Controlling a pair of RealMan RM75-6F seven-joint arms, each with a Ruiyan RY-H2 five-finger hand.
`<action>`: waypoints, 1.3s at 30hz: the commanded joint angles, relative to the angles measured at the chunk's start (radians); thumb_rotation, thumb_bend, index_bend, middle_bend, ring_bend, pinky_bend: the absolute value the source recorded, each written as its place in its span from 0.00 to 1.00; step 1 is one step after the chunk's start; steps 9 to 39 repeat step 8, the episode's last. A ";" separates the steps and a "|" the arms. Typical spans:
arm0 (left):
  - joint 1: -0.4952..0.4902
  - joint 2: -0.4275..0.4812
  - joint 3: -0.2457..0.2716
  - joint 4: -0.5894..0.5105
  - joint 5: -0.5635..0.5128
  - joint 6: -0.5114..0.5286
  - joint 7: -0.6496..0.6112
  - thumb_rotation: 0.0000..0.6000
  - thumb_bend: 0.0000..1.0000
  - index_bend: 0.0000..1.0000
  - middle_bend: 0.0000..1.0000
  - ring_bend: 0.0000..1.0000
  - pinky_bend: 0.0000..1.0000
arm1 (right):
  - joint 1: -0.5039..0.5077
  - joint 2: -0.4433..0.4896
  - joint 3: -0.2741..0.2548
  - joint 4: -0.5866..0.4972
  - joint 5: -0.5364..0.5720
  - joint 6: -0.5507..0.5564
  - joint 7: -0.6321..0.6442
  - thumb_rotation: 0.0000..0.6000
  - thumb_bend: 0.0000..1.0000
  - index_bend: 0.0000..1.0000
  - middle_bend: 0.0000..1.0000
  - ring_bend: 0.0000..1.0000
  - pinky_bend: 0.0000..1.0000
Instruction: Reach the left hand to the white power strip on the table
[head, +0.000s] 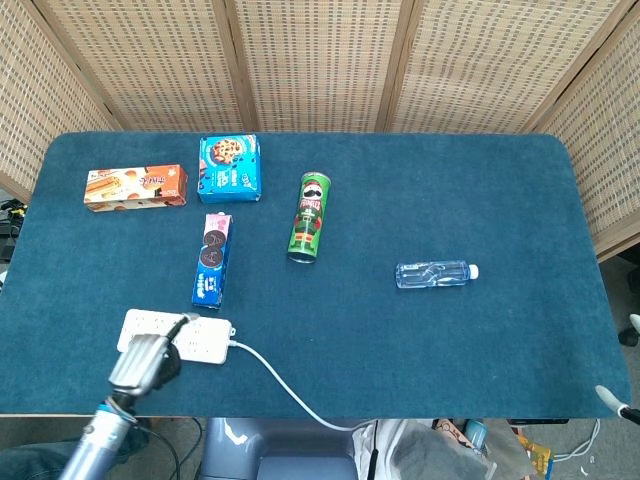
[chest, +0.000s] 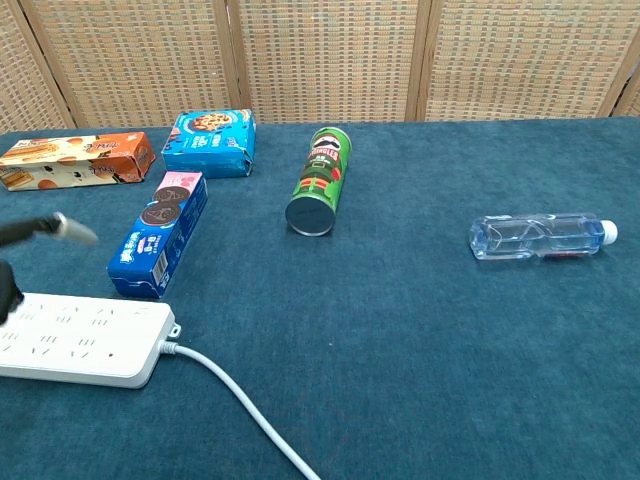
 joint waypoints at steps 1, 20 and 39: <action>0.066 0.104 -0.056 0.036 0.138 0.206 -0.119 1.00 0.10 0.02 0.56 0.58 0.54 | -0.002 0.001 0.001 -0.001 0.001 0.004 0.003 1.00 0.00 0.00 0.00 0.00 0.00; 0.113 0.244 -0.049 0.043 0.060 0.205 -0.059 1.00 0.00 0.00 0.00 0.00 0.00 | -0.002 -0.001 0.000 -0.005 -0.002 0.005 -0.010 1.00 0.00 0.00 0.00 0.00 0.00; 0.113 0.244 -0.049 0.043 0.060 0.205 -0.059 1.00 0.00 0.00 0.00 0.00 0.00 | -0.002 -0.001 0.000 -0.005 -0.002 0.005 -0.010 1.00 0.00 0.00 0.00 0.00 0.00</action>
